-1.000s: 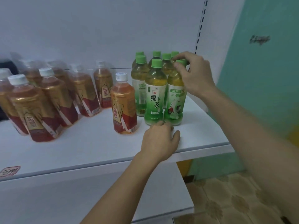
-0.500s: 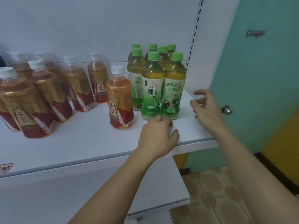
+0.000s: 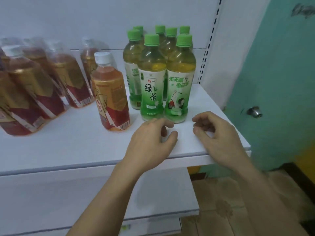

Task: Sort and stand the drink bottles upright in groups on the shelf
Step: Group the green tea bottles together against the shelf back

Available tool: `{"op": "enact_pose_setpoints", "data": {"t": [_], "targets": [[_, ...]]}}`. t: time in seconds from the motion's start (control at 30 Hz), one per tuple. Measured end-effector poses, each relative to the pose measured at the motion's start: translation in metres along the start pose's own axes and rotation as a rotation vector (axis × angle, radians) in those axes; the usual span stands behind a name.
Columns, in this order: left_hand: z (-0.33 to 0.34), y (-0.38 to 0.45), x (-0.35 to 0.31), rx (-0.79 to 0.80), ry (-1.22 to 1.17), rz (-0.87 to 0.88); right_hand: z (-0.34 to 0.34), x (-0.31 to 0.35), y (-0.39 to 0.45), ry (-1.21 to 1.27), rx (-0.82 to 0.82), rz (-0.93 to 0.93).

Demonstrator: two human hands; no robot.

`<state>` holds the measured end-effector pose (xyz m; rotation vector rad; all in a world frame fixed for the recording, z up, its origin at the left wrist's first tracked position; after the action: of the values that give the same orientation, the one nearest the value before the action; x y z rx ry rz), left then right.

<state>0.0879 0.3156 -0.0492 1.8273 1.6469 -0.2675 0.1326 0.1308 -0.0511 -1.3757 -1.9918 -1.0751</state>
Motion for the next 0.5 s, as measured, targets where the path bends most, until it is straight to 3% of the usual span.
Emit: {"op": "enact_pose_setpoints", "data": {"t": [0.27, 0.5], "targets": [[-0.01, 0.01, 0.01, -0.188, -0.058, -0.286, -0.013, -0.009, 0.025, 0.272, 0.233, -0.101], [-0.029, 0.005, 0.019, -0.419, 0.007, -0.469, 0.017, 0.008, 0.092, 0.095, 0.51, -0.207]]}}
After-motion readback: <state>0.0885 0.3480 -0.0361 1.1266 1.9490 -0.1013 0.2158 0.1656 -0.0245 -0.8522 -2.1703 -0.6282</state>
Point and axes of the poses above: each hand's wrist, its own y-axis towards the middle knuckle, its own z-axis out of the palm, x = y × z, the point moved 10 cm from there along y, towards the middle knuckle, and after that the axes turned 3 degrees about z, right-handed, at the moved point
